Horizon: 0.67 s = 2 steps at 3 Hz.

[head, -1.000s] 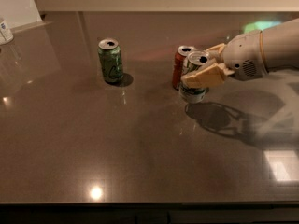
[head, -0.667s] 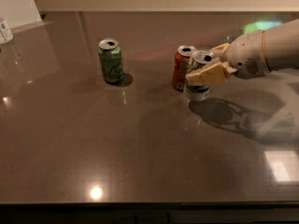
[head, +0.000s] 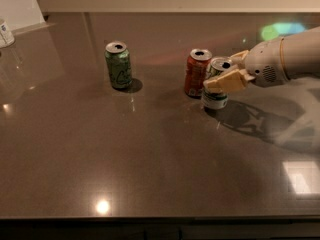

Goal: Move 7up can near coke can

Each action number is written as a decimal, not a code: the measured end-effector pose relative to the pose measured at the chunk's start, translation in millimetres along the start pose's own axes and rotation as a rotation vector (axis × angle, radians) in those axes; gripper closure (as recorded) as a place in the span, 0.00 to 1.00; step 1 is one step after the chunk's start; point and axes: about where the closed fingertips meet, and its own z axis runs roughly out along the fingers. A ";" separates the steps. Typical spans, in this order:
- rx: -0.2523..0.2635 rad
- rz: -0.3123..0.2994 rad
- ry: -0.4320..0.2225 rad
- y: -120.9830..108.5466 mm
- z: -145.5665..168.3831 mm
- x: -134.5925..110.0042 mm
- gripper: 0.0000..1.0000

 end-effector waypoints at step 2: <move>0.009 0.017 0.006 -5.6 3.6 8.7 0.13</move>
Offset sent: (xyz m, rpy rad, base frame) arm 0.0042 -0.0067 -0.0091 0.0009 0.0107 -0.0198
